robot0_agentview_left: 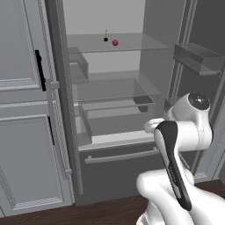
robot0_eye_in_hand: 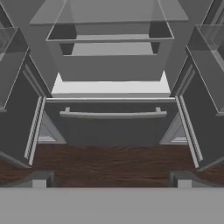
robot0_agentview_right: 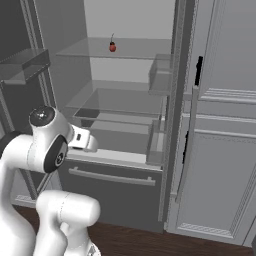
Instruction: Take the strawberry from the fridge and place it on top of the pancake, located on the dining counter.
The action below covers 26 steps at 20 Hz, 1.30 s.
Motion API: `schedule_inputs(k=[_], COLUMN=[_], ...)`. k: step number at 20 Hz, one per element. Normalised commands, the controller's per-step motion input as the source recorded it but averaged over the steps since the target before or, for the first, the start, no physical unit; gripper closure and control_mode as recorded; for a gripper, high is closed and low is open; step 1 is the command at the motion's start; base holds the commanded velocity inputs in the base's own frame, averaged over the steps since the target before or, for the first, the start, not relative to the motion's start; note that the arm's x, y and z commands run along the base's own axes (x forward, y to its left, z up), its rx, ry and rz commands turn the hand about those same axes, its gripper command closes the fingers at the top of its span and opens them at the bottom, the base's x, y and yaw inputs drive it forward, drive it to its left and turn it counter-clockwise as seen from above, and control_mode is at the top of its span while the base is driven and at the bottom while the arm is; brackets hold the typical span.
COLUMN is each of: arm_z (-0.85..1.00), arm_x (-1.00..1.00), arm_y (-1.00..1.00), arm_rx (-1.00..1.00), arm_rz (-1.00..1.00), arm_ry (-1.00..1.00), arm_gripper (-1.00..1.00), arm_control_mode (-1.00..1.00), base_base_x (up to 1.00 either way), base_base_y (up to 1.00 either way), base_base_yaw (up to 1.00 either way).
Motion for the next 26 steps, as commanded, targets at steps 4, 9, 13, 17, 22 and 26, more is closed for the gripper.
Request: schedule_inputs(k=[4, 9, 13, 17, 22, 26], arm_z=[-0.04, 0.00, 0.00, 0.00, 0.00, 0.00], arm_x=[-0.03, 0.00, 0.00, 0.00, 0.00, 0.00], arm_y=[0.00, 0.00, 0.00, 0.00, 0.00, 0.00], arm_rx=[-0.01, 0.00, 0.00, 0.00, 0.00, 0.00], arm_rz=[-0.01, 0.00, 0.00, 0.00, 0.00, 0.00], arm_ry=[0.01, 0.00, 0.00, 0.00, 0.00, 0.00], arm_gripper=[-1.00, -1.00, -1.00, -1.00, -1.00, -1.00], arm_control_mode=[-1.00, -1.00, -1.00, 1.00, 1.00, 1.00], base_base_x=[0.00, 0.00, 0.00, 0.02, 0.50, 0.67], base_base_y=[0.00, 0.00, 0.00, 0.00, 0.00, 0.00], base_base_yaw=[0.00, 0.00, 0.00, 0.00, 0.00, 0.00])
